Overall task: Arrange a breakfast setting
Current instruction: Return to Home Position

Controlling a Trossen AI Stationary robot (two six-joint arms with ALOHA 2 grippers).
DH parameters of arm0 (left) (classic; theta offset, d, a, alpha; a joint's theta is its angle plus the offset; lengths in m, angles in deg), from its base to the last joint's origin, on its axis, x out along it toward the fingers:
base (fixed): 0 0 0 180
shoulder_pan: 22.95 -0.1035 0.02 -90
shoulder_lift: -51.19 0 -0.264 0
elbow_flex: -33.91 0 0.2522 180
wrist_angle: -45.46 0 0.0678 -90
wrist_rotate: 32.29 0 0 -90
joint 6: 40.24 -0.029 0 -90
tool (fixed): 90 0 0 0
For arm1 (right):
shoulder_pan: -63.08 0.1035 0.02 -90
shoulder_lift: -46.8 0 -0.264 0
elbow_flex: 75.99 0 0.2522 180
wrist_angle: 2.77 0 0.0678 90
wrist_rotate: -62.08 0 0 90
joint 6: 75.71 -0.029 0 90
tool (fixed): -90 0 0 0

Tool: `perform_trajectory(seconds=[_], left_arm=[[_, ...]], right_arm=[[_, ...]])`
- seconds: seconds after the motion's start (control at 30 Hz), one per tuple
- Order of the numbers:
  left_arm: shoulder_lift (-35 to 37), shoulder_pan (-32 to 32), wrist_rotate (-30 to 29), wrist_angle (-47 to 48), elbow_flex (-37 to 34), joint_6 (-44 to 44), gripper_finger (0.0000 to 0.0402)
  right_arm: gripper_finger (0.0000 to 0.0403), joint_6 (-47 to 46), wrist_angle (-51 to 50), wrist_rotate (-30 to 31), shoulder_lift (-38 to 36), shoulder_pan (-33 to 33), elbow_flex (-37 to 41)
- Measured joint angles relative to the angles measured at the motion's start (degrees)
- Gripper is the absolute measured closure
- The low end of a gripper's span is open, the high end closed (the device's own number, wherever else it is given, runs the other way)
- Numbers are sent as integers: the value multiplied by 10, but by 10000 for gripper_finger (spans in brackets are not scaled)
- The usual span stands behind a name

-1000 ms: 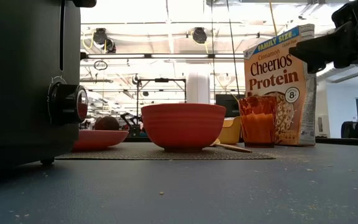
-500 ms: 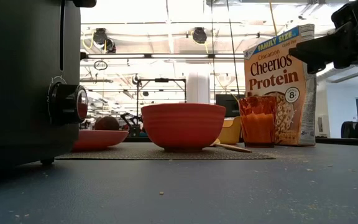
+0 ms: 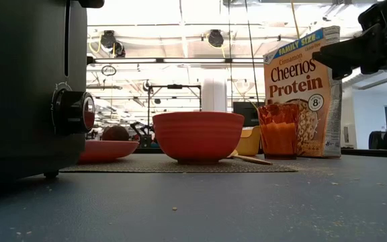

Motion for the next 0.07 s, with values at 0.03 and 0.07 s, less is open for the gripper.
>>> perform_trajectory(seconds=[0.03,0.07], left_arm=[[0,0,0,0,0,0,23],[0,0,0,0,0,0,23]], right_arm=[[282,0,0,0,0,0,0],[282,0,0,0,0,0,0]])
